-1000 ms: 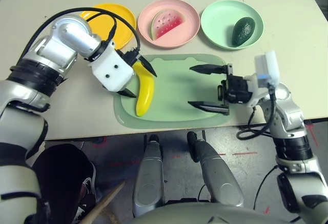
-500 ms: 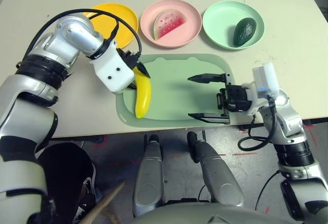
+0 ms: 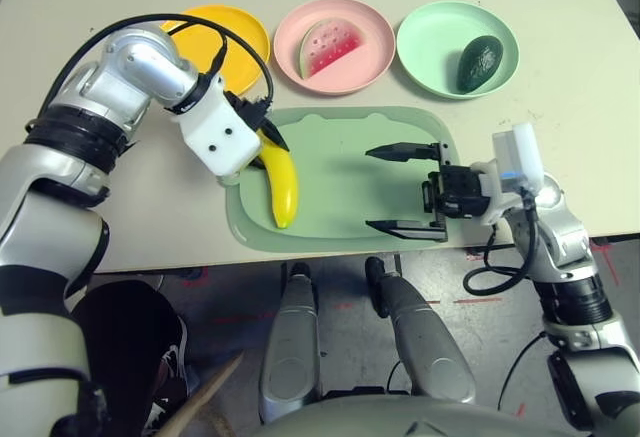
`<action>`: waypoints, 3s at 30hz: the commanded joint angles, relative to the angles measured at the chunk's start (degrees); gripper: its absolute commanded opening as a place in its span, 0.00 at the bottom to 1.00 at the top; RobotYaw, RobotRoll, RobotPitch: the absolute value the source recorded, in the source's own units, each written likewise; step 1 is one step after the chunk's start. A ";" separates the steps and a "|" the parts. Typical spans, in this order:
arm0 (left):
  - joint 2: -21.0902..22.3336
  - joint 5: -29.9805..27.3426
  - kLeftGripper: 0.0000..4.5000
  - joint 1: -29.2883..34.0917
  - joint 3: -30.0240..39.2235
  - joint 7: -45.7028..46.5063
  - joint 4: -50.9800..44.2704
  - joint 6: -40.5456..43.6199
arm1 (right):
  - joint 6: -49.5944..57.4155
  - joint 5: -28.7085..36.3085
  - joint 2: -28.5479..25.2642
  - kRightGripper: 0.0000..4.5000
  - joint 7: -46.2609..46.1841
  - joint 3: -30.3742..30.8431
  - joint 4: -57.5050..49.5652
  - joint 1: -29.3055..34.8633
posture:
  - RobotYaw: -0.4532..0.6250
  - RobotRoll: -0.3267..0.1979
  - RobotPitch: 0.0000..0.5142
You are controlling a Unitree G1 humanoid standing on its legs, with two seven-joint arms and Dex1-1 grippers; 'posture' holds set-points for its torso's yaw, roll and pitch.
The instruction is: Place the fruits into color-matched plates.
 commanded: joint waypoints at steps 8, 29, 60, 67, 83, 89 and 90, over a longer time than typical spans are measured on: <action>0.62 7.84 0.36 -6.33 11.88 -0.18 13.51 4.37 | 0.70 1.48 -0.55 1.00 -0.85 -0.25 -0.23 -0.43 | 0.43 0.62 0.79; 3.63 29.22 0.36 -12.69 16.83 28.83 26.35 9.77 | 21.42 -7.07 0.98 1.00 -34.64 4.49 -21.93 3.59 | 0.43 0.62 0.84; 0.21 34.69 0.58 -3.85 19.94 48.92 31.21 17.97 | 33.45 -18.51 6.90 1.00 -53.05 9.97 -29.93 5.24 | 0.39 0.62 0.78; 0.37 34.43 0.99 -4.82 20.49 48.98 30.94 17.92 | 33.37 -18.35 6.72 1.00 -52.49 9.55 -28.85 4.14 | 0.39 0.62 0.79; -2.37 5.21 0.99 -3.97 50.23 50.83 21.61 34.79 | 23.35 -16.29 -1.93 1.00 -55.94 -21.11 1.77 -6.53 | 0.44 0.62 0.85; -2.84 -3.38 0.99 20.45 57.74 51.78 -5.06 47.79 | 13.28 -14.42 -8.89 1.00 -50.44 -28.74 9.12 -0.72 | 0.49 0.62 0.89; -2.65 -4.63 0.99 23.95 59.53 53.05 -9.69 50.30 | 11.27 -13.79 -9.58 1.00 -49.02 -29.85 10.71 0.55 | 0.50 0.62 0.89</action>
